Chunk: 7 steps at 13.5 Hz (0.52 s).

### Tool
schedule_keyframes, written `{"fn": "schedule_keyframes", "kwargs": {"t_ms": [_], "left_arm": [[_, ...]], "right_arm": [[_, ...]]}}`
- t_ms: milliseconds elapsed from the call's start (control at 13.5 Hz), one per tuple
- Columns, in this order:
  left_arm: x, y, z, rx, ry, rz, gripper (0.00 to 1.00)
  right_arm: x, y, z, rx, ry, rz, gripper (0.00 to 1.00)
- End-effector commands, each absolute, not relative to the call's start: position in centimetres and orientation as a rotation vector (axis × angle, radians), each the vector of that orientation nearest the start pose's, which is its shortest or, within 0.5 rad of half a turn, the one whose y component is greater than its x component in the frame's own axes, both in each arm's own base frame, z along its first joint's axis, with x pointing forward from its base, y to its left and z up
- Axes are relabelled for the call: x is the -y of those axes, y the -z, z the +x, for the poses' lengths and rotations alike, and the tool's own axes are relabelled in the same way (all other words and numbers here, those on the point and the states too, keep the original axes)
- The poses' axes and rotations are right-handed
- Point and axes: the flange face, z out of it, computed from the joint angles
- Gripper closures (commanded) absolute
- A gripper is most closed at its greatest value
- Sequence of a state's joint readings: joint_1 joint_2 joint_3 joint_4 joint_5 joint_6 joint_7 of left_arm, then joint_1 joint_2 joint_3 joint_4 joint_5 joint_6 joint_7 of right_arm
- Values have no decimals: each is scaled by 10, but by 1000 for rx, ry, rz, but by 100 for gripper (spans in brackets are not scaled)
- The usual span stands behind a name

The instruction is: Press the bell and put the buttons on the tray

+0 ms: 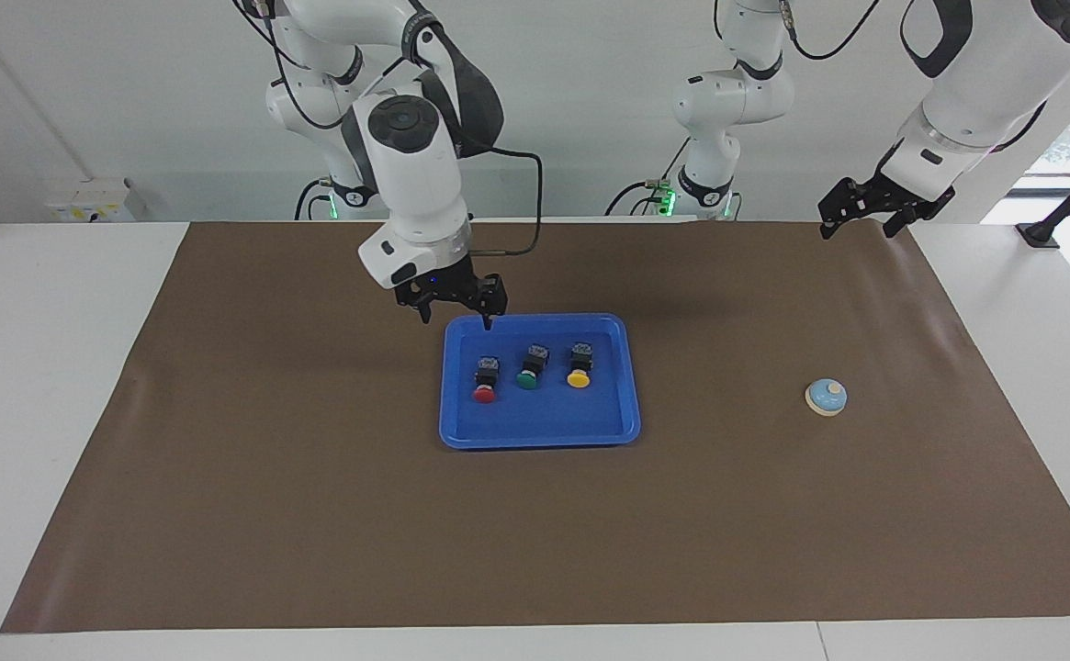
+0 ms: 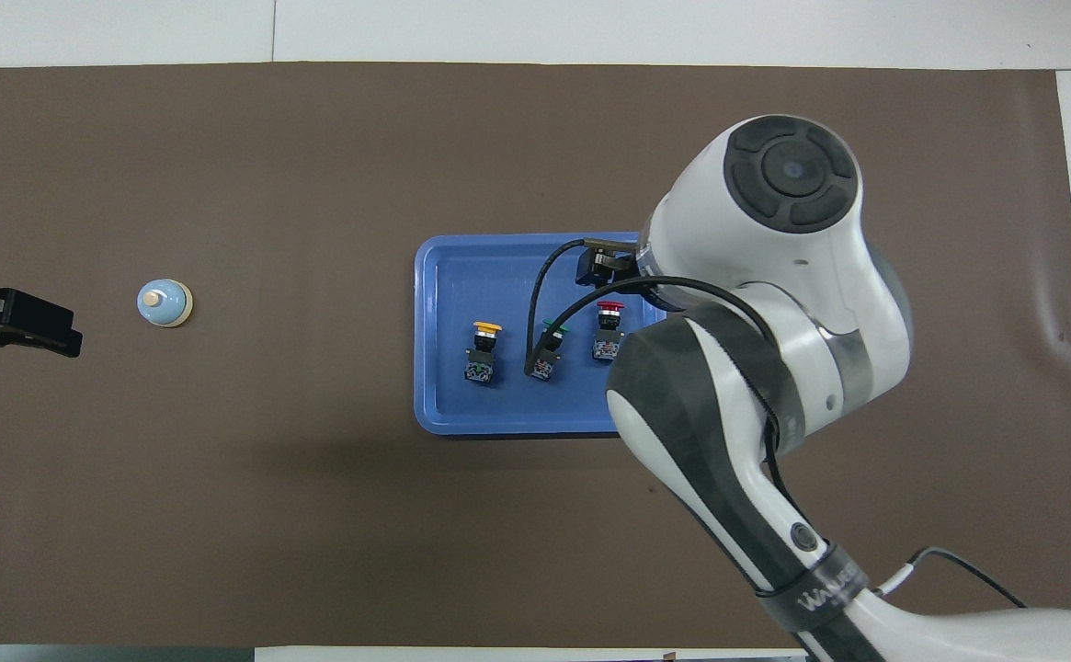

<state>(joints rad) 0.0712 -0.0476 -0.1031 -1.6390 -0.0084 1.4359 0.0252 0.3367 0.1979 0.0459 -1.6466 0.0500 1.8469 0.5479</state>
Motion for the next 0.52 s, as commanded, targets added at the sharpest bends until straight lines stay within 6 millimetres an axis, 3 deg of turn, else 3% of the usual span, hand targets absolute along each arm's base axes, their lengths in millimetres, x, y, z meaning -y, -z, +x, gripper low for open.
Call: {"fn": "schedule_keyframes", "kwargs": {"t_ms": [0, 223, 445], "left_arm": [[18, -609, 519, -73, -229, -3125, 0], [18, -610, 520, -73, -226, -3125, 0], [17, -609, 520, -71, -229, -3125, 0]], "right_arm": [[-171, -511, 583, -171, -55, -3089, 0], [-101, -536, 580, -42, -87, -3094, 0], [-44, -572, 558, -1, -116, -3094, 0]]}}
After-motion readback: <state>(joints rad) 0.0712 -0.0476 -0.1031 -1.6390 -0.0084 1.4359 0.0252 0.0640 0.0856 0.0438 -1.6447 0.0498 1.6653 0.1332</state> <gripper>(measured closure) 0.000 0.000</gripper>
